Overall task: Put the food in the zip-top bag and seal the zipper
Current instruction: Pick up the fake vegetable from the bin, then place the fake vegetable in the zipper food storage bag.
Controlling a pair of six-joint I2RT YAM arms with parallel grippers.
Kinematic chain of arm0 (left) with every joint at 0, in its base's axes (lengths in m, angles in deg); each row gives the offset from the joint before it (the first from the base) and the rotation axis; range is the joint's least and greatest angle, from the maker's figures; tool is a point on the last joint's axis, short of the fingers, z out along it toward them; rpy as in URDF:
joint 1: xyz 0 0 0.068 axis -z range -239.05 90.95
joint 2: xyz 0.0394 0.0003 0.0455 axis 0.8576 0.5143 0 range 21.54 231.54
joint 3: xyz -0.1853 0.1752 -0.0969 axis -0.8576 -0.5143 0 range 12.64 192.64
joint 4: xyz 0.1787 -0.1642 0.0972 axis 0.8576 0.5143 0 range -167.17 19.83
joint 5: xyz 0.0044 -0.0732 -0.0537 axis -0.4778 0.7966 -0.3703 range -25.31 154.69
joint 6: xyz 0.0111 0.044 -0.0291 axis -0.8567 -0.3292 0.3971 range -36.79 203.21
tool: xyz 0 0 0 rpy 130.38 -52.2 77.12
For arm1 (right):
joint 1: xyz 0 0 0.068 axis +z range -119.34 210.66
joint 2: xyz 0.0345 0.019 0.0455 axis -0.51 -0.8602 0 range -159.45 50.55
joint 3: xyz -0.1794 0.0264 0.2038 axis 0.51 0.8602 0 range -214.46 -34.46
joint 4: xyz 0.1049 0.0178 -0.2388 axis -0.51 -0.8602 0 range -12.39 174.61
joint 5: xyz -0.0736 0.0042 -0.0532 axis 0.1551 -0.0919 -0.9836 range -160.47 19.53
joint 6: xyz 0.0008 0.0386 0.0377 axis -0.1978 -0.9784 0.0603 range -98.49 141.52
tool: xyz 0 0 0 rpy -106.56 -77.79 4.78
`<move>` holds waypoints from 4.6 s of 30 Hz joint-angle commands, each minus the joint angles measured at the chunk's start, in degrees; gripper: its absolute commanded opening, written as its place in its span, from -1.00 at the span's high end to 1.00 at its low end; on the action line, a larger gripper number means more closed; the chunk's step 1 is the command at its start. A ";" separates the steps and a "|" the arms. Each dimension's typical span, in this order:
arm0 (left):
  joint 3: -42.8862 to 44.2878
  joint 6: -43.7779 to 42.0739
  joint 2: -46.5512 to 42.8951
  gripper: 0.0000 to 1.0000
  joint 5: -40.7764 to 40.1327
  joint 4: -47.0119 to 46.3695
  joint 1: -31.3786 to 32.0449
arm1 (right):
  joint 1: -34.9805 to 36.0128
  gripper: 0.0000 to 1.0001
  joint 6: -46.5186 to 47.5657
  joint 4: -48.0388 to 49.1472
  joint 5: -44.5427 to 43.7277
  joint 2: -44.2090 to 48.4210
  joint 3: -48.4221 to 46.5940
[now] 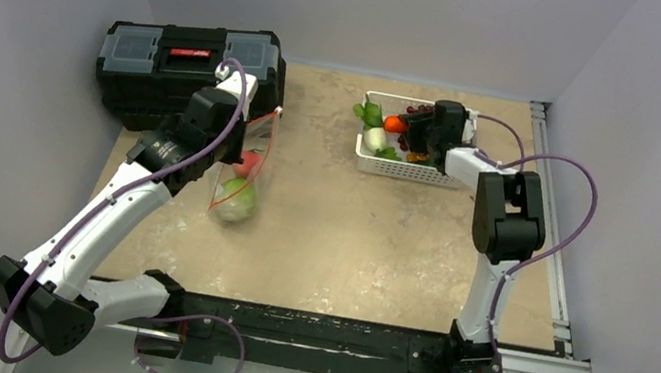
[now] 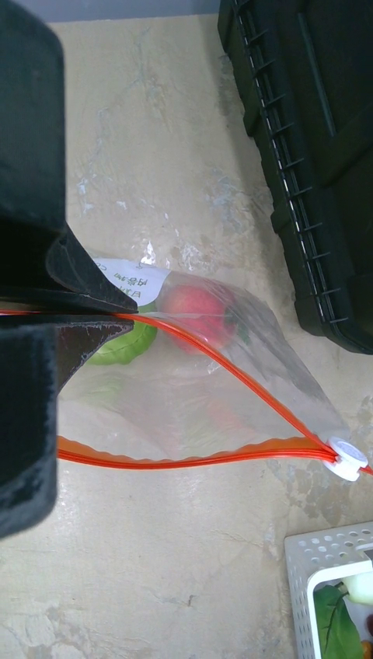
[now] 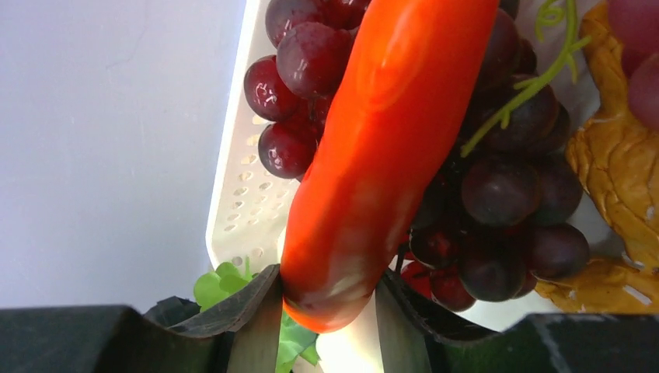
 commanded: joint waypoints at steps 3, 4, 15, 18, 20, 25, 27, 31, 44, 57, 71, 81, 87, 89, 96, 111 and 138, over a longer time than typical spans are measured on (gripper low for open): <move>2.06 0.04 -0.66 1.00 0.34 -1.10 -0.41 | 0.32 0.48 1.91 1.65 0.31 9.61 2.44; 2.01 0.04 -0.67 1.00 0.36 -1.12 -0.41 | 0.32 0.49 4.35 0.73 0.01 11.45 2.48; 1.92 -0.34 -0.13 1.00 0.21 -1.18 -0.57 | 7.05 1.00 33.90 2.43 0.12 30.98 14.19; 1.89 -0.32 0.37 1.00 0.50 -1.26 -0.63 | 13.58 1.00 35.94 6.00 0.24 35.50 18.59; 1.89 -0.23 0.74 1.00 0.69 -1.20 -0.67 | 18.42 1.00 36.26 8.79 0.12 38.37 21.14; 2.09 -0.11 1.48 1.00 1.35 -1.22 -0.69 | 30.65 1.00 39.19 14.38 -5.44 45.16 25.04; 2.14 0.02 1.48 1.00 1.56 -1.23 -0.80 | 33.57 1.00 39.90 15.13 -5.86 46.36 24.63; 2.24 0.43 0.81 1.00 1.81 -1.16 -1.14 | 36.98 1.00 39.79 16.25 -6.74 47.06 22.62; 1.09 1.43 -3.41 1.00 2.39 -2.29 -1.24 | 48.08 1.00 37.50 16.06 -27.77 36.88 11.23; 1.09 1.52 -4.18 1.00 2.34 -2.30 -1.24 | 56.14 1.00 48.21 17.24 -39.43 23.19 6.20; 1.23 1.61 -4.38 1.00 2.94 -2.38 -1.54 | 56.42 0.52 44.82 -7.17 -21.62 19.56 -5.29; 1.11 1.53 -4.52 1.00 2.41 -2.11 -1.55 | 55.94 -0.50 43.38 -11.37 -16.62 18.88 -6.37; 1.09 1.48 -4.54 1.00 2.41 -2.16 -1.55 | 54.15 -0.58 42.28 -12.25 -16.89 19.72 -5.65; 1.09 1.53 -4.43 1.00 2.50 -2.23 -1.55 | 53.56 -0.51 41.99 -11.67 -16.30 20.16 -5.03; 1.18 1.50 -4.27 1.00 2.83 -2.25 -1.72 | 51.73 0.07 39.37 -6.32 -11.47 20.80 -2.35; 1.35 1.53 -3.85 1.00 2.93 -2.00 -1.98 | 51.05 0.43 17.88 7.87 4.62 19.03 4.96; 1.38 1.71 -3.59 1.00 3.39 -1.99 -2.61 | 43.30 -0.56 42.37 -17.05 -11.55 25.52 -4.30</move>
